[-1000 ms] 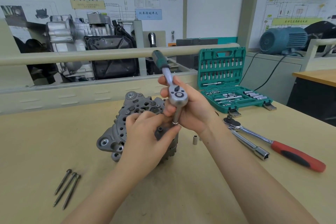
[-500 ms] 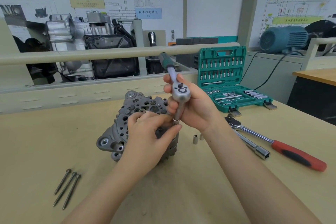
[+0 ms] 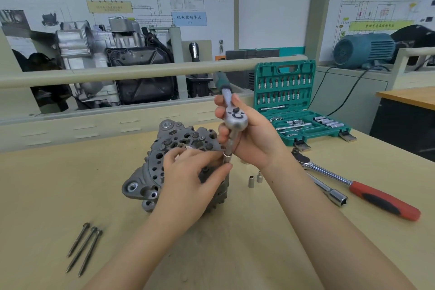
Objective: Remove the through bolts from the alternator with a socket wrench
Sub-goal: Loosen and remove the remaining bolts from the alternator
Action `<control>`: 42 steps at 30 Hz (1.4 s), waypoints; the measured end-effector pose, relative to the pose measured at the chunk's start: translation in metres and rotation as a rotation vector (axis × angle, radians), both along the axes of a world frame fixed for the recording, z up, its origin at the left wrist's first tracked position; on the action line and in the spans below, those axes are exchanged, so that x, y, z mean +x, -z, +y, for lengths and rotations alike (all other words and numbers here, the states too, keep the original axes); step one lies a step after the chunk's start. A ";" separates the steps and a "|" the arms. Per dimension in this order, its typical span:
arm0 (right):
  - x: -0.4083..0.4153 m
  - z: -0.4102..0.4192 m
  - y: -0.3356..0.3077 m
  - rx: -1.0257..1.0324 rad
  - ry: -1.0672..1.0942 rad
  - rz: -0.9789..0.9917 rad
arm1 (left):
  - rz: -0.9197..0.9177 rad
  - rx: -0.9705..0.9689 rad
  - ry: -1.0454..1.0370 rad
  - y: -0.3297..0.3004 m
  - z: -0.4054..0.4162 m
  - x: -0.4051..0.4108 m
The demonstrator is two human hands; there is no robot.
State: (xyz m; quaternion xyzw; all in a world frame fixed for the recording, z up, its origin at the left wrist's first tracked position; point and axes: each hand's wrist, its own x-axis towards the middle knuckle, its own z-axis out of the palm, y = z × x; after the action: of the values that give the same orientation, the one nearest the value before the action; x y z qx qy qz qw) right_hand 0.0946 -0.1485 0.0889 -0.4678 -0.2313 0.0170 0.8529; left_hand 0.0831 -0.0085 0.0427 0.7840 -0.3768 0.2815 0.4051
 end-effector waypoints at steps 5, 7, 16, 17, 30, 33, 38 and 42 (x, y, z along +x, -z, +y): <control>0.000 0.003 0.002 0.065 -0.046 -0.111 | -0.032 -0.023 -0.133 0.000 0.000 0.000; 0.002 0.005 0.003 0.116 -0.051 -0.159 | -0.007 -0.037 -0.153 -0.001 0.001 0.001; -0.001 0.009 -0.002 0.031 0.033 0.016 | -0.046 0.043 -0.045 0.002 -0.002 0.002; -0.001 0.009 -0.003 0.027 0.034 0.032 | -0.047 0.040 -0.055 0.002 -0.002 0.002; -0.002 0.020 0.002 0.046 0.024 -0.031 | -0.027 0.000 -0.103 0.004 -0.001 0.001; -0.003 0.017 -0.005 0.040 -0.012 0.015 | -0.037 -0.007 -0.062 0.003 -0.002 0.001; -0.008 0.023 -0.005 0.030 -0.019 -0.056 | -0.057 -0.024 -0.144 0.002 -0.002 0.000; -0.007 0.027 -0.004 0.053 -0.003 -0.077 | 0.000 -0.039 -0.165 0.003 -0.001 0.001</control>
State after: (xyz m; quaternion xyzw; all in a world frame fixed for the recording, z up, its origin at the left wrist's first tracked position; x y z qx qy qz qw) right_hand 0.0873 -0.1210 0.0924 -0.4452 -0.2651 -0.0061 0.8553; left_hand 0.0840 -0.0099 0.0397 0.8044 -0.3053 0.3214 0.3956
